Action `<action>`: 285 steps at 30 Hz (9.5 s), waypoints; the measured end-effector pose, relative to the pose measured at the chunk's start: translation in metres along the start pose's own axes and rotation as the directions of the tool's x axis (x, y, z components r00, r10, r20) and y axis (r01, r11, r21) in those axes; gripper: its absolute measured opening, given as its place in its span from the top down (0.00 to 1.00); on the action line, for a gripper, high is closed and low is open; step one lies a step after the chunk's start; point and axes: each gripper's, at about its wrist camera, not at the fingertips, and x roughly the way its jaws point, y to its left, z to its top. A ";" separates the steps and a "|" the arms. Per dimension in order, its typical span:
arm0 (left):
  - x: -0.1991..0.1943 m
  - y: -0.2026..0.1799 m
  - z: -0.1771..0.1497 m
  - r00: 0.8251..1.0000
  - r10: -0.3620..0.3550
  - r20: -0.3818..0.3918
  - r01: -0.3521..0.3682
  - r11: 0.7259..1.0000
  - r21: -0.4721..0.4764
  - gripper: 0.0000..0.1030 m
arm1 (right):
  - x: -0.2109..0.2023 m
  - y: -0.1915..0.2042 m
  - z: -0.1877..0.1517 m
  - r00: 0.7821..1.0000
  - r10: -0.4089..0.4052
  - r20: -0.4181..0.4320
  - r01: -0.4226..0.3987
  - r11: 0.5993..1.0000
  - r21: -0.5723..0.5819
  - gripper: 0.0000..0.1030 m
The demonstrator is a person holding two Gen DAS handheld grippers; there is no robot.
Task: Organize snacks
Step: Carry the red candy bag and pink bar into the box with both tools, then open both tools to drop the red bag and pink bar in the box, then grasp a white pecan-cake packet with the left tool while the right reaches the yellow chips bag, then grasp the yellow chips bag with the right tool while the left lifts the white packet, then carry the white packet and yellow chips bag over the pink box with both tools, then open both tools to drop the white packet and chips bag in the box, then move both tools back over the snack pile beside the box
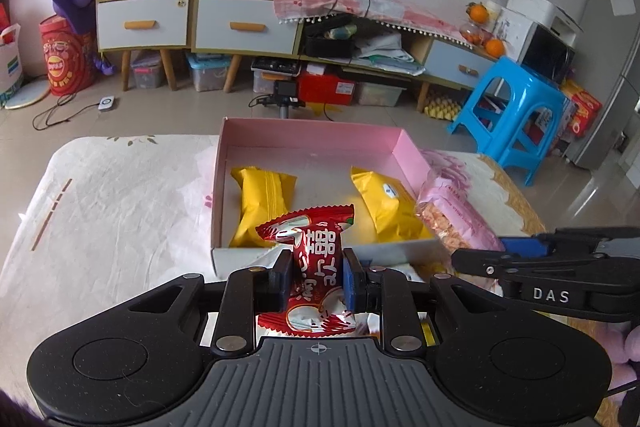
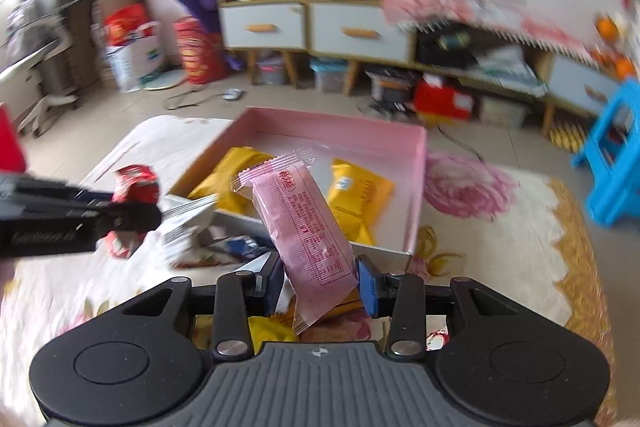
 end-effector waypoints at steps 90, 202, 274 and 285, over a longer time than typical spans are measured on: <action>-0.031 0.024 -0.061 0.998 0.062 -0.008 -0.061 0.995 0.077 0.05 | -0.038 0.035 -0.051 0.985 -0.032 0.170 0.052 0.992 -0.114 0.07; -0.064 0.007 -0.024 0.965 -0.254 0.058 0.253 0.967 0.029 0.70 | -0.030 0.009 -0.018 0.980 0.033 0.198 -0.035 0.999 0.003 0.62; 0.001 0.032 0.023 0.995 0.060 0.082 -0.057 0.998 -0.036 0.20 | -0.011 0.004 0.010 0.982 0.055 0.182 -0.074 0.992 0.103 0.15; -0.033 0.029 -0.011 0.997 0.038 0.065 -0.036 0.999 -0.026 0.05 | -0.031 0.012 -0.007 0.979 0.050 0.198 -0.073 0.992 0.107 0.09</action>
